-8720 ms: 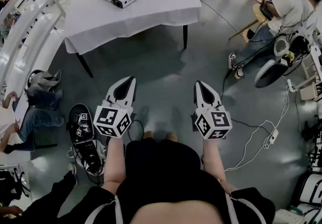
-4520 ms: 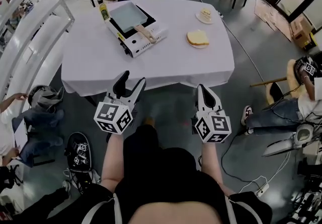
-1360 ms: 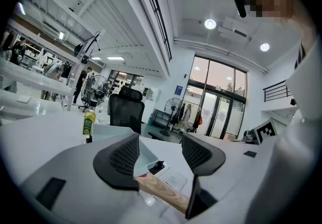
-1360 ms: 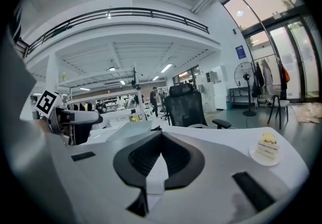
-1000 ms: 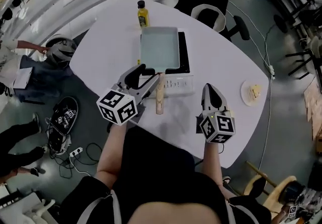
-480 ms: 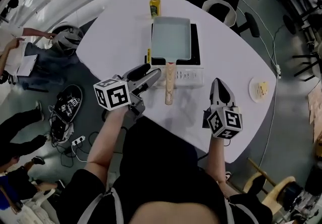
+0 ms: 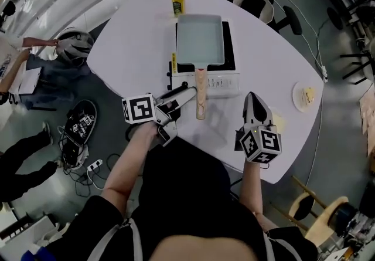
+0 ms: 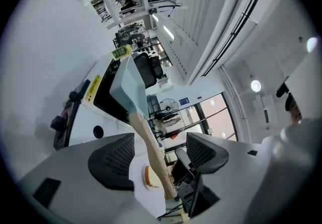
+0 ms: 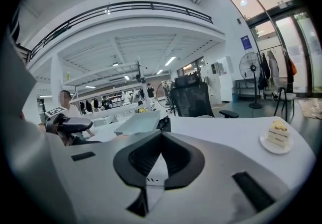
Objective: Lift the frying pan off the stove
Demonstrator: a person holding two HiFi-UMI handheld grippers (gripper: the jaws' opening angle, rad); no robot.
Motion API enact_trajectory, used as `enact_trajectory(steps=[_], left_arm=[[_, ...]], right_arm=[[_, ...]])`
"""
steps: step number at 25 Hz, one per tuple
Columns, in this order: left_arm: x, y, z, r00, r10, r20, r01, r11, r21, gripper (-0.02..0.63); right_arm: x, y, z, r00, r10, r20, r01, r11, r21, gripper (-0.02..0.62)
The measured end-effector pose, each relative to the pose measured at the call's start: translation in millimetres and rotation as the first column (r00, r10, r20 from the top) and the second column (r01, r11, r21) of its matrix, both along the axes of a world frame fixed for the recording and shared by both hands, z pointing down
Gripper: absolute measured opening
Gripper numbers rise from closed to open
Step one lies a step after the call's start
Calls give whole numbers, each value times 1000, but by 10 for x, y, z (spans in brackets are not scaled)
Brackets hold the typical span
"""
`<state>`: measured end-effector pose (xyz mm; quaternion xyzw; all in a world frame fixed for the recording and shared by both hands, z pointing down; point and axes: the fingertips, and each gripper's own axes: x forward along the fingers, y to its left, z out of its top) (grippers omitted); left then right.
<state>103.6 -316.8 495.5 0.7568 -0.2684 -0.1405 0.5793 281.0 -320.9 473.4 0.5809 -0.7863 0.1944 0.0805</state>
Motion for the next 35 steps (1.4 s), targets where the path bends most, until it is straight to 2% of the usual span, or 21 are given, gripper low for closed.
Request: enact_trajectory(steps=[3, 8, 12, 16, 21, 23, 24, 25, 26, 29, 35], left_arm=[[175, -12, 113, 998, 51, -28, -52, 998, -29, 330], [399, -50, 241, 985, 113, -127, -124, 989, -84, 330], [544, -147, 313, 978, 161, -134, -173, 982, -80, 330], [634, -246, 327, 963, 188, -192, -210, 972, -102, 330], [685, -255, 224, 947, 219, -235, -243, 967, -76, 330], [726, -233, 205, 942, 247, -225, -267, 962, -60, 323], [738, -228, 226, 945, 258, -199, -274, 960, -60, 253], [744, -227, 266, 950, 263, -168, -278, 958, -69, 146], [748, -224, 310, 953, 268, -144, -281, 956, -86, 126], [752, -207, 352, 953, 280, -115, -293, 949, -116, 110], [758, -183, 339, 947, 319, -41, -322, 939, -122, 112]], right_arm=[[45, 42, 28, 1000, 24, -1, -24, 1000, -8, 6], [118, 72, 79, 999, 47, -8, -48, 999, -22, 6], [170, 71, 155, 998, 60, -17, -60, 997, -39, 6], [144, 66, 231, 998, 54, -18, -55, 997, -56, 6], [115, 34, 261, 999, 46, -15, -47, 997, -64, 6], [114, 26, 275, 999, 45, -16, -46, 997, -67, 6], [114, 20, 280, 999, 45, -17, -46, 997, -67, 6], [113, 13, 284, 999, 46, -17, -47, 997, -67, 6], [110, 6, 288, 999, 46, -18, -47, 997, -67, 6], [96, -1, 302, 999, 44, -22, -45, 997, -69, 6], [61, -5, 309, 999, 40, -23, -42, 996, -74, 6]])
